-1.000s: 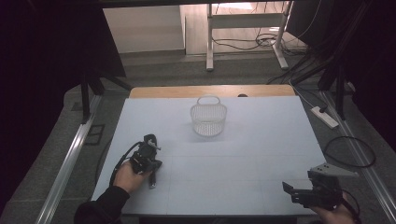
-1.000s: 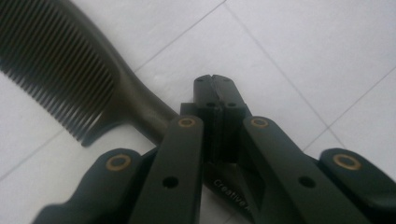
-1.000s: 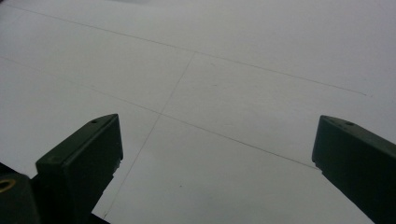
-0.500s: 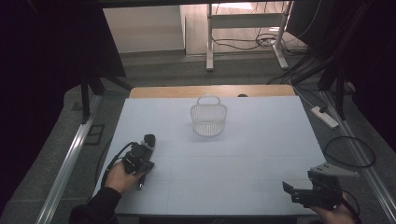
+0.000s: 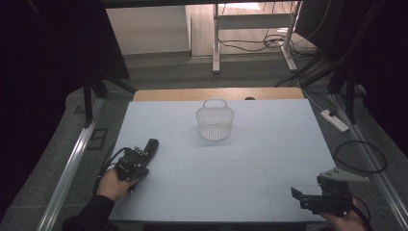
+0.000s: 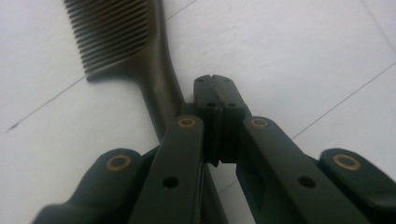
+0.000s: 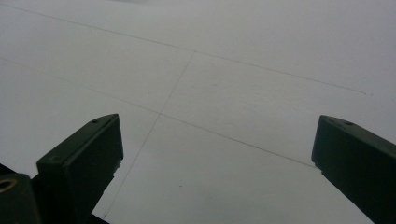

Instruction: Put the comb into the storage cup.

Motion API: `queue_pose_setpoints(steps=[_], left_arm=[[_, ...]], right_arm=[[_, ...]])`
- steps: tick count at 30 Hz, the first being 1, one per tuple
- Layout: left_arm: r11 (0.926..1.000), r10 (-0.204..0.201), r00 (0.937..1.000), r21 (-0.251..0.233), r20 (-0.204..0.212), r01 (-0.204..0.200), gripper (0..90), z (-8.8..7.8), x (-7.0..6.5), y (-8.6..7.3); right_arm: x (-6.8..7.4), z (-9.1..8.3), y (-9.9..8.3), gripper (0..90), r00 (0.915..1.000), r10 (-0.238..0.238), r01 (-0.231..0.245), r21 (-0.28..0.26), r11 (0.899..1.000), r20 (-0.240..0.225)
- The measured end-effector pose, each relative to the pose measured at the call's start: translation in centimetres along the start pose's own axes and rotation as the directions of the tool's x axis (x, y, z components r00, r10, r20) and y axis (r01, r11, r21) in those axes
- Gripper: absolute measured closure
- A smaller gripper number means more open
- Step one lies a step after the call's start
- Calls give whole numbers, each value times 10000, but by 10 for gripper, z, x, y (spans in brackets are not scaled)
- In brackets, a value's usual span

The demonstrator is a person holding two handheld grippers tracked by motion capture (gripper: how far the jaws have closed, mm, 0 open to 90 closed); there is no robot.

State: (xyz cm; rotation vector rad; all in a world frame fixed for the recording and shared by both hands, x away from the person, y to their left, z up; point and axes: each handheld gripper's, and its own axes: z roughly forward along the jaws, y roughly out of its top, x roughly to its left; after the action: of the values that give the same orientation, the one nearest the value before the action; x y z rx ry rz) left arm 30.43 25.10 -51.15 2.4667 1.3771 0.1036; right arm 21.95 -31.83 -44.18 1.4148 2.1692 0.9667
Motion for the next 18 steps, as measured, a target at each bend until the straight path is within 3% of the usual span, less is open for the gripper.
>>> queue_pose_setpoints(steps=[7, 13, 18], left_arm=[[9992, -387, 9989, 81, -262, 389, 892, -3, 10, -10], [9985, -531, 9986, -92, 5, 531, 892, -7, 9, -10], [9916, -628, 9979, -1125, 130, 639, 891, -28, 0, -10]], right_arm=[[0, 0, 0, 26, 10000, -2, 2, 26, 10000, -12], [0, 0, 0, 27, 10000, -15, 15, 47, 10000, -21], [0, 1, 0, 27, 10000, 16, -16, 53, 10000, -15]])
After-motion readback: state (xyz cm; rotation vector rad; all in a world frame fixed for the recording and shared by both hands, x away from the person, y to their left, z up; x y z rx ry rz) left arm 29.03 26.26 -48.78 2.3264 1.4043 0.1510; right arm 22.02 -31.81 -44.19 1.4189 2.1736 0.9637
